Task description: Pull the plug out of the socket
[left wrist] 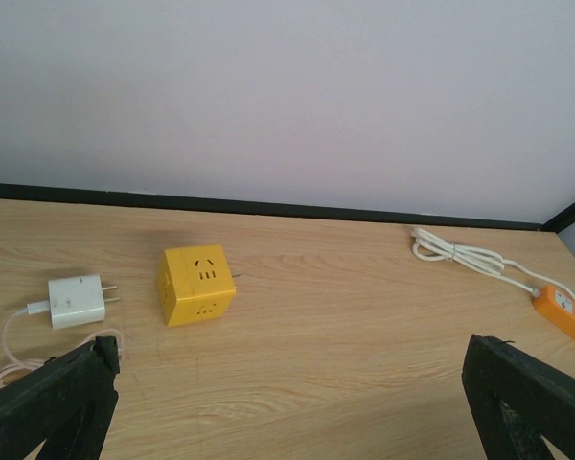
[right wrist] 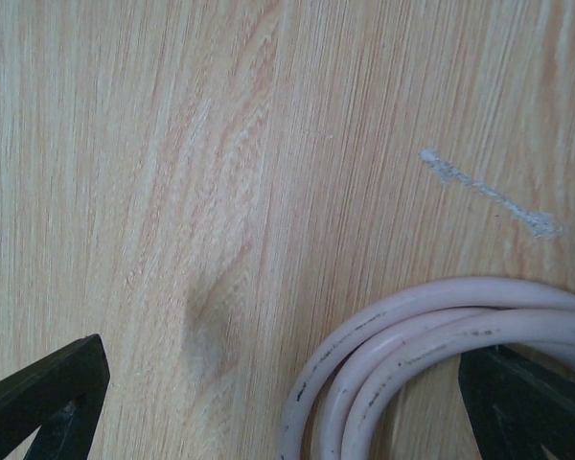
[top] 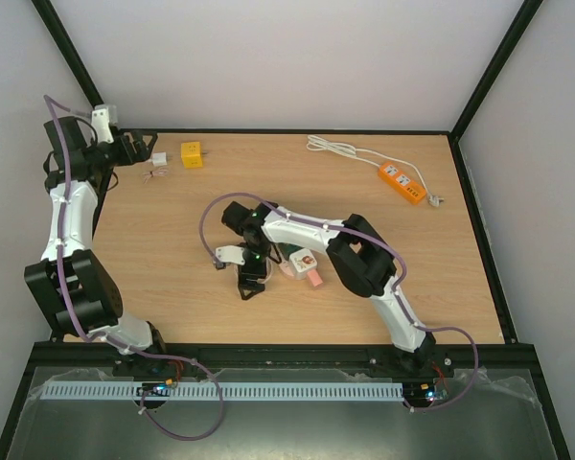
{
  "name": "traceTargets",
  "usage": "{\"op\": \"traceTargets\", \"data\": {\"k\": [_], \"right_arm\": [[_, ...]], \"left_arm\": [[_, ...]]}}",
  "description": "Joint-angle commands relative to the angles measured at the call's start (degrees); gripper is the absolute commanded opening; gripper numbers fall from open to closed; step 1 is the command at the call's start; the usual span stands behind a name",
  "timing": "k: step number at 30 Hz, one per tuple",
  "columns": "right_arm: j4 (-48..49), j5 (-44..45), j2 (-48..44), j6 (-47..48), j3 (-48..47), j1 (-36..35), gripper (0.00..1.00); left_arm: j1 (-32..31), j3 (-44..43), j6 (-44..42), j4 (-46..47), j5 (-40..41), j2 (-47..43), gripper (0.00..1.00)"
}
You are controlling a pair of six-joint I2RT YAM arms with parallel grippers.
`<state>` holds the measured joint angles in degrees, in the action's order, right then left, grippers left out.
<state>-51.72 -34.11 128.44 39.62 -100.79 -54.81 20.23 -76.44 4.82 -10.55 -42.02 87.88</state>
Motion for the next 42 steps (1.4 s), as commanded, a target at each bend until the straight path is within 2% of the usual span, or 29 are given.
{"op": "traceTargets", "data": {"k": [1,5,10,15,18,20,22,24,28,35,42], "right_arm": [[-3.58,1.19,-4.35,1.27,-2.60,1.18,0.99],[-4.70,-0.80,-6.80,1.25,-5.40,4.10,0.98],[-4.61,-6.00,-11.17,-0.01,-6.24,10.80,0.98],[-1.29,-12.28,-13.30,-5.65,-5.53,19.73,0.98],[-0.17,-13.58,-12.40,-8.01,-5.62,23.48,0.99],[0.45,-13.37,-11.44,-8.97,-5.48,25.00,1.00],[2.73,-11.45,-10.56,-11.04,-4.83,25.73,0.98],[6.21,-9.31,-9.70,-13.16,-4.05,25.89,0.95],[8.08,-8.43,-7.27,-15.70,-4.90,25.98,0.85],[6.60,-11.86,-1.21,-19.29,-9.18,25.98,0.59],[6.25,-12.84,0.99,-19.65,-7.84,25.74,0.52]], "left_arm": [[0.21,-0.33,-3.21,-2.46,-0.99,-1.21,1.00],[-0.99,-1.21,-9.21,-6.52,-0.15,-0.62,1.00],[-5.40,-0.67,-24.75,-15.23,4.45,-1.01,1.00],[-14.93,4.45,-43.74,-26.96,9.42,-2.39,1.00],[-21.11,9.99,-53.22,-31.56,11.01,-4.86,1.00],[-25.31,13.62,-58.38,-33.86,11.94,-6.86,0.96],[-29.12,18.09,-59.33,-32.67,12.86,-8.90,0.88],[-32.75,21.06,-60.35,-31.96,13.71,-10.21,0.75],[-37.79,24.94,-61.98,-31.34,13.91,-12.09,0.60],[-48.04,30.32,-57.56,-24.22,16.90,-10.72,0.54],[-55.24,31.60,-51.86,-16.13,22.30,-6.80,0.48]]}}
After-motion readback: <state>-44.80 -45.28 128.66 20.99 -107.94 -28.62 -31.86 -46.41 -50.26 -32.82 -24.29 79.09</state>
